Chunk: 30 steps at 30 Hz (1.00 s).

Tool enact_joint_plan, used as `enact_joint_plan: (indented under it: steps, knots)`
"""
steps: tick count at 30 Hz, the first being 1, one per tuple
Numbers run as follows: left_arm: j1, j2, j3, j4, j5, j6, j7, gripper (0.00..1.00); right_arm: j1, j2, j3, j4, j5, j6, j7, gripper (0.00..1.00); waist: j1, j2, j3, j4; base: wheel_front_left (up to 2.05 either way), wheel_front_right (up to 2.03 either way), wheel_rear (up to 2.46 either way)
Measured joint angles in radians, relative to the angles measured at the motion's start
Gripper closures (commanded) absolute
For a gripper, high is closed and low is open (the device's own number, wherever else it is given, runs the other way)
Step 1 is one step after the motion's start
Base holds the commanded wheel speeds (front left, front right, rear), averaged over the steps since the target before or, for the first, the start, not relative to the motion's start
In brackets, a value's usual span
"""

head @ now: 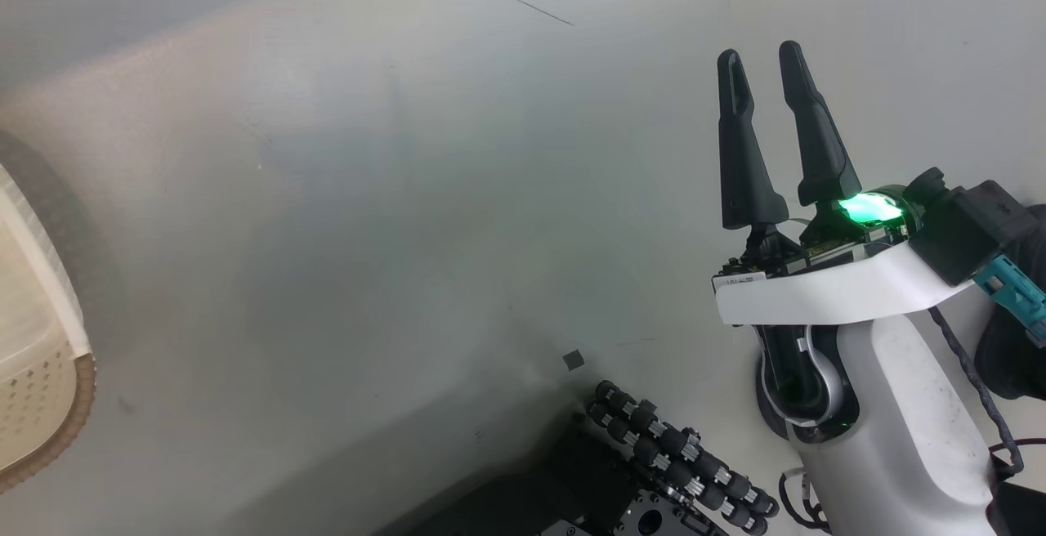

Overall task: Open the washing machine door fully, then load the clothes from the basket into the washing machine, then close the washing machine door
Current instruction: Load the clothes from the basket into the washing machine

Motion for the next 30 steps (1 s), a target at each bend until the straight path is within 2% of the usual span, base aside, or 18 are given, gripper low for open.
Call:
enact_joint_plan:
  steps: [4, 5, 6, 7, 15, 18, 30]
  knots:
    - [0.019, -0.043, 0.010, 0.027, -0.036, 0.008, -0.042, 1.00, -0.010, 0.001, -0.007, 0.003, 0.000, 0.004, 0.000, 0.00, 0.0000, 0.0000, -0.007, 0.007, 0.00, 0.00, 0.00]
    - [0.023, -0.048, 0.015, 0.033, -0.043, 0.008, -0.052, 0.82, -0.014, 0.001, -0.010, 0.003, -0.001, 0.004, 0.000, 0.00, 0.0000, 0.0000, -0.010, 0.010, 0.00, 0.00, 0.00]
    - [0.024, -0.053, 0.019, 0.038, -0.050, 0.008, -0.059, 0.26, -0.016, 0.001, -0.014, 0.003, -0.001, 0.004, 0.000, 0.00, 0.0000, 0.0000, -0.012, 0.013, 0.00, 0.00, 0.00]
    - [0.024, -0.056, 0.023, 0.042, -0.055, 0.008, -0.068, 0.00, -0.016, 0.001, -0.016, 0.004, -0.001, 0.004, 0.000, 0.00, 0.0000, 0.0000, -0.014, 0.017, 0.00, 0.00, 0.00]
    - [0.024, -0.082, 0.027, 0.067, -0.077, 0.008, -0.132, 0.00, -0.016, 0.000, -0.040, 0.015, -0.016, 0.005, 0.000, 0.00, -0.0001, 0.0000, -0.039, 0.050, 0.00, 0.00, 0.00]
    - [0.033, -0.108, 0.025, 0.078, -0.099, 0.007, -0.156, 0.00, -0.016, 0.000, -0.050, 0.019, -0.025, 0.007, 0.000, 0.00, 0.0000, 0.0000, -0.052, 0.064, 0.00, 0.00, 0.00]
    - [0.217, -0.191, 0.061, 0.121, -0.179, -0.008, -0.340, 0.00, -0.013, -0.001, -0.115, 0.032, -0.068, 0.007, 0.000, 0.00, 0.0000, 0.0000, -0.138, 0.139, 0.00, 0.00, 0.00]
